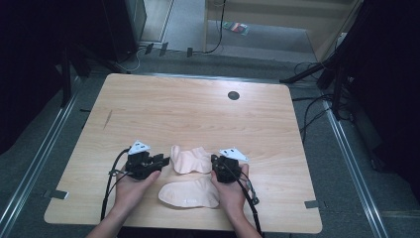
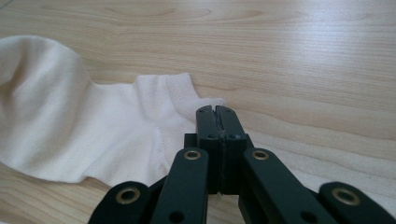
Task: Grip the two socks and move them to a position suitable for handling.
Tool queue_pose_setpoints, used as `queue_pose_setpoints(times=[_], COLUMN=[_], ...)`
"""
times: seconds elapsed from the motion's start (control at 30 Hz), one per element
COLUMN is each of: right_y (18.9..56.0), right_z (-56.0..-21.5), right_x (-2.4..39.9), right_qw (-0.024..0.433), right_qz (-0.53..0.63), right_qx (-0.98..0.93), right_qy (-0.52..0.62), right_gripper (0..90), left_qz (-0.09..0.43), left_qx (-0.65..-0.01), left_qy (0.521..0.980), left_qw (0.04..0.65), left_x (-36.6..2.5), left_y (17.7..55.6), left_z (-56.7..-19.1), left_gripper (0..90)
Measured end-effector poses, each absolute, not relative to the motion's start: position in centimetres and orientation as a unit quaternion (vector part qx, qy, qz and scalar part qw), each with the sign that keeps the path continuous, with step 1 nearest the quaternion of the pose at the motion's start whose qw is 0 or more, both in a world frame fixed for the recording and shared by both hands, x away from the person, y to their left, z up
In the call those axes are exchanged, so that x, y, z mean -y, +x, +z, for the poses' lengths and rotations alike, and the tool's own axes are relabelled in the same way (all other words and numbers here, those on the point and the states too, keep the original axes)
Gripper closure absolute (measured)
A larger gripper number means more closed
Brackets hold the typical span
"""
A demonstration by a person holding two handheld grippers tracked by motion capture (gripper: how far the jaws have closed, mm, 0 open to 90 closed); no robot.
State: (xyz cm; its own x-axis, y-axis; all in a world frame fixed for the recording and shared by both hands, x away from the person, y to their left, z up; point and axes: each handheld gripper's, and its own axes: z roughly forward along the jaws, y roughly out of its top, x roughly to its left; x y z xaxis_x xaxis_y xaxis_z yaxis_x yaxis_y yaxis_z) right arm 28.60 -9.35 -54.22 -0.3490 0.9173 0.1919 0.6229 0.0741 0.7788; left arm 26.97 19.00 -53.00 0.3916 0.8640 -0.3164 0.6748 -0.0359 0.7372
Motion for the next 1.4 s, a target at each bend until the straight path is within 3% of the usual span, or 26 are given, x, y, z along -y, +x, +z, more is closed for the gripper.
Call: queue_pose_setpoints(times=[0.13, 0.47, 0.6, 0.77, 1.0, 1.2, 1.4], right_y=[28.5, 29.1, 30.4, 30.9, 30.8, 30.4, 30.1], right_z=[-54.1, -52.9, -53.3, -53.9, -54.4, -54.5, -54.3], right_x=[9.8, 11.5, 11.0, 9.7, 9.4, 9.1, 9.3], right_qw=[0.173, 0.173, 0.135, 0.137, 0.142, 0.163, 0.172], right_qz=[0.421, 0.452, 0.444, 0.412, 0.383, 0.373, 0.382], right_qx=[-0.707, -0.684, -0.714, -0.747, -0.757, -0.762, -0.759], right_qy=[0.541, 0.546, 0.524, 0.503, 0.51, 0.504, 0.499], right_gripper=[88.9, 71.7, 66.7, 63.3, 65.0, 84.3, 88.5], left_qz=[0.112, 0.083, 0.077, 0.083, 0.081, 0.088, 0.094], left_qx=[-0.575, -0.577, -0.575, -0.577, -0.572, -0.565, -0.56], left_qy=[0.661, 0.678, 0.683, 0.692, 0.698, 0.705, 0.706], left_qw=[0.469, 0.448, 0.443, 0.426, 0.422, 0.419, 0.424], left_x=[-20.9, -20.1, -19.6, -19.4, -19.3, -19.3, -19.4], left_y=[26.8, 27.3, 27.5, 27.5, 27.4, 27.3, 27.2], left_z=[-52.9, -53.5, -53.8, -54.0, -54.2, -54.4, -54.4], left_gripper=[55.6, 48.8, 49.5, 59.5, 71.9, 88.1, 90.0])
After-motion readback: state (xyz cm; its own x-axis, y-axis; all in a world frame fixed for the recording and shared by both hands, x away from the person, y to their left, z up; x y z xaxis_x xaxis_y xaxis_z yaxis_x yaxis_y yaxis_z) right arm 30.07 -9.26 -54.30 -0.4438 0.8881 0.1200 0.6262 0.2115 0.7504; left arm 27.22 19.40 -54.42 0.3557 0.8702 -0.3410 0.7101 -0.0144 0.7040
